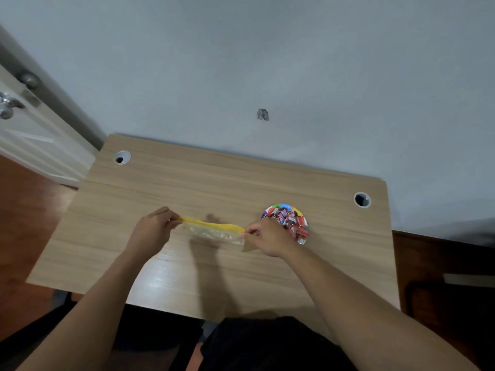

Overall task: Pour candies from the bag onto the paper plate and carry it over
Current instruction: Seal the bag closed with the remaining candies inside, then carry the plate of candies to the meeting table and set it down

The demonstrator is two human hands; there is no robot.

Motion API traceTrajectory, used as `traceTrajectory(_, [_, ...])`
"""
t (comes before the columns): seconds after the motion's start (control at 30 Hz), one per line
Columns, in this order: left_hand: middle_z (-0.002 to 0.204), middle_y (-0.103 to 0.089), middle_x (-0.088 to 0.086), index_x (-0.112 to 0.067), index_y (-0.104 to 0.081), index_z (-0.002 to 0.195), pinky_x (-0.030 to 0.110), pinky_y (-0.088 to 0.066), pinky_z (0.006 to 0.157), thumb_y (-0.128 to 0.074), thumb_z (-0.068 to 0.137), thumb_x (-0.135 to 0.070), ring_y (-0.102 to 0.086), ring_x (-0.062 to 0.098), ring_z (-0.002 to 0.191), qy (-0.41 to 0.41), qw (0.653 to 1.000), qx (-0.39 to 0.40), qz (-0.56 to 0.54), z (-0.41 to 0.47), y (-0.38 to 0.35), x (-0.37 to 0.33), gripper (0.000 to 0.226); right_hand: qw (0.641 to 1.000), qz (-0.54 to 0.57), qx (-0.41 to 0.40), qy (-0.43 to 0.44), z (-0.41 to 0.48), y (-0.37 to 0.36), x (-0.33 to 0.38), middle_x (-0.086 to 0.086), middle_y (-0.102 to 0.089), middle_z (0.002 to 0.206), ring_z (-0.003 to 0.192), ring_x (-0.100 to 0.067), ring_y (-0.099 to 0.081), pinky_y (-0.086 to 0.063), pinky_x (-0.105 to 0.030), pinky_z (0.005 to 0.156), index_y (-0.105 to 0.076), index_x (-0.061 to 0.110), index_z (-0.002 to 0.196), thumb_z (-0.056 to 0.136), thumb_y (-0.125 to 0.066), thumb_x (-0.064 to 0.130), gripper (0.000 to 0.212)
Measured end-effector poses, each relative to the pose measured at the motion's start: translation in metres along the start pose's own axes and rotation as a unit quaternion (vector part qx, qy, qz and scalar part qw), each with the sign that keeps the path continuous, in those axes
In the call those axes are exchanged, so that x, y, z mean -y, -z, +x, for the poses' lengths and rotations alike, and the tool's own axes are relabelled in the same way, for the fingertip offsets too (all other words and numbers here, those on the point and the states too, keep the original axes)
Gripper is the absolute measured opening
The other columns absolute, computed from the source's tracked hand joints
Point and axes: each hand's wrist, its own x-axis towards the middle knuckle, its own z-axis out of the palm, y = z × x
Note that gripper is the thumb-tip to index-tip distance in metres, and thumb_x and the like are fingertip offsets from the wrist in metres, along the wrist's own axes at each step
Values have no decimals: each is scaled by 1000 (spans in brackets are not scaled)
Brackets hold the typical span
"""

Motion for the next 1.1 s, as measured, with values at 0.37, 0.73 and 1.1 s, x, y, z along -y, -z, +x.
traceTrajectory(0.37, [113,-65,-1,-20,-70,133,33,-57,74,-71,101,-24,-69,17,73,88,987,-86,-103,32,-2,-28,33,989,120,-53,-68,16,27,-7,10,-79,119,105,-3,-69,-45,-8,87,-77,19,132,107,-63,27,30])
traceTrajectory(0.73, [110,-68,0,-21,-72,127,20,-57,78,-66,103,-21,-71,9,76,62,971,70,-218,56,-72,-90,25,944,122,-156,-263,-17,52,-121,3,-73,99,93,-16,-65,-45,-27,81,-79,15,108,102,-66,30,21])
traceTrajectory(1.1, [111,-70,2,-7,-69,130,37,-55,83,-68,101,-13,-72,25,98,191,902,206,-328,71,-158,-135,30,849,310,-119,-410,-40,1,-196,-19,-78,106,84,-34,-75,-62,-44,81,-64,26,106,91,-64,18,17])
